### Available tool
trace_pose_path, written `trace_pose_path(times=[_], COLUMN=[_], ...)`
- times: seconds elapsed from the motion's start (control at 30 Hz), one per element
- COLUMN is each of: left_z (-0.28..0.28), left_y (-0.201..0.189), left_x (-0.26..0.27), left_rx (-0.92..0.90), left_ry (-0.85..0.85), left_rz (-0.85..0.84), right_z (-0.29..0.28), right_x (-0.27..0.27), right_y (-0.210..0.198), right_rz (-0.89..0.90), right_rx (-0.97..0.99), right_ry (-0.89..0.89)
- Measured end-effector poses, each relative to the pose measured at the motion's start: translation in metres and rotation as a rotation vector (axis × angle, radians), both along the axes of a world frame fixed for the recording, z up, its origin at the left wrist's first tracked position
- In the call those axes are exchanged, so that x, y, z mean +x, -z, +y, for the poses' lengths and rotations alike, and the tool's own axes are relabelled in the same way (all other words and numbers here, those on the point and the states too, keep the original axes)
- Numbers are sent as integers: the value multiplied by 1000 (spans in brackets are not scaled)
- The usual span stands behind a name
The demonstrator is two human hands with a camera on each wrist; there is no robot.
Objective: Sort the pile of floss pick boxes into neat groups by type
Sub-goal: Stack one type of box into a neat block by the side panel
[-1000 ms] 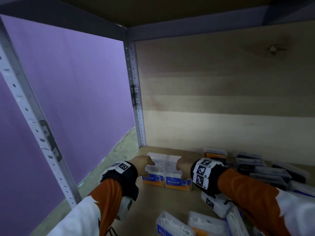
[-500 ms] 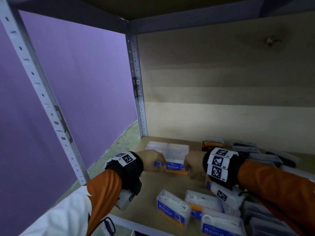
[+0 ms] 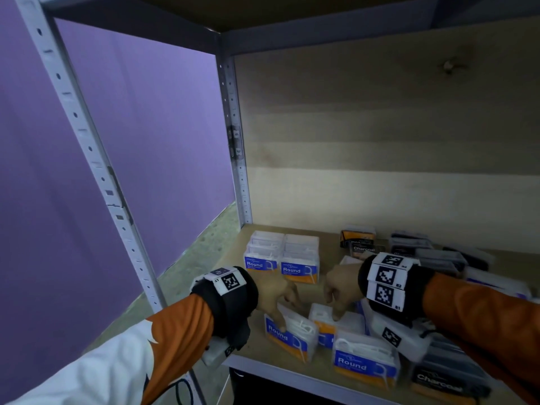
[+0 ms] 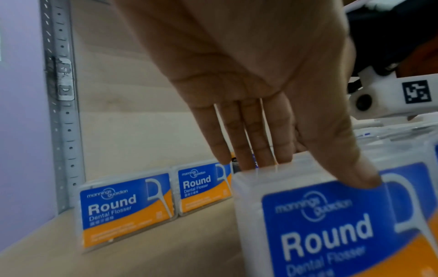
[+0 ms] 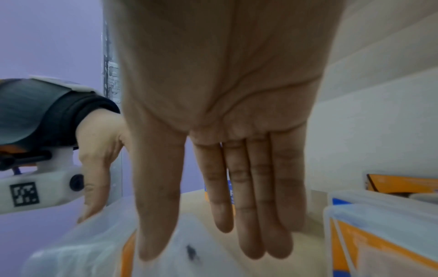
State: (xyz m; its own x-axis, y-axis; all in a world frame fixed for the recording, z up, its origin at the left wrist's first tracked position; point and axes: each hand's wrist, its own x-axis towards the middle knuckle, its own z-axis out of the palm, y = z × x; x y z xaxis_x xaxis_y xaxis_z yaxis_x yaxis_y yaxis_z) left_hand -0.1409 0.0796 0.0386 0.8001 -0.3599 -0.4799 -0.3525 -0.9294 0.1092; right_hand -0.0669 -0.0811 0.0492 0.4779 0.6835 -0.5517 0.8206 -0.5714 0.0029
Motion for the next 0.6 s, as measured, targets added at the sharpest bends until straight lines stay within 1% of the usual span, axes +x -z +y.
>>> trace_pose_path(times=[0.3, 0.43, 0.6], left_z=[5, 14, 27], left_y=[5, 5, 3], left_x=[-11, -16, -22], left_rx=[19, -3, 14], left_ry=[-43, -106, -180], left_rz=[-27, -37, -58], right_z=[6, 14, 25], right_x=[-11, -15, -20], right_y=[0, 2, 4], right_rz=[-5, -48, -75], right_rx=[-8, -7, -16], right_ry=[-30, -64, -90])
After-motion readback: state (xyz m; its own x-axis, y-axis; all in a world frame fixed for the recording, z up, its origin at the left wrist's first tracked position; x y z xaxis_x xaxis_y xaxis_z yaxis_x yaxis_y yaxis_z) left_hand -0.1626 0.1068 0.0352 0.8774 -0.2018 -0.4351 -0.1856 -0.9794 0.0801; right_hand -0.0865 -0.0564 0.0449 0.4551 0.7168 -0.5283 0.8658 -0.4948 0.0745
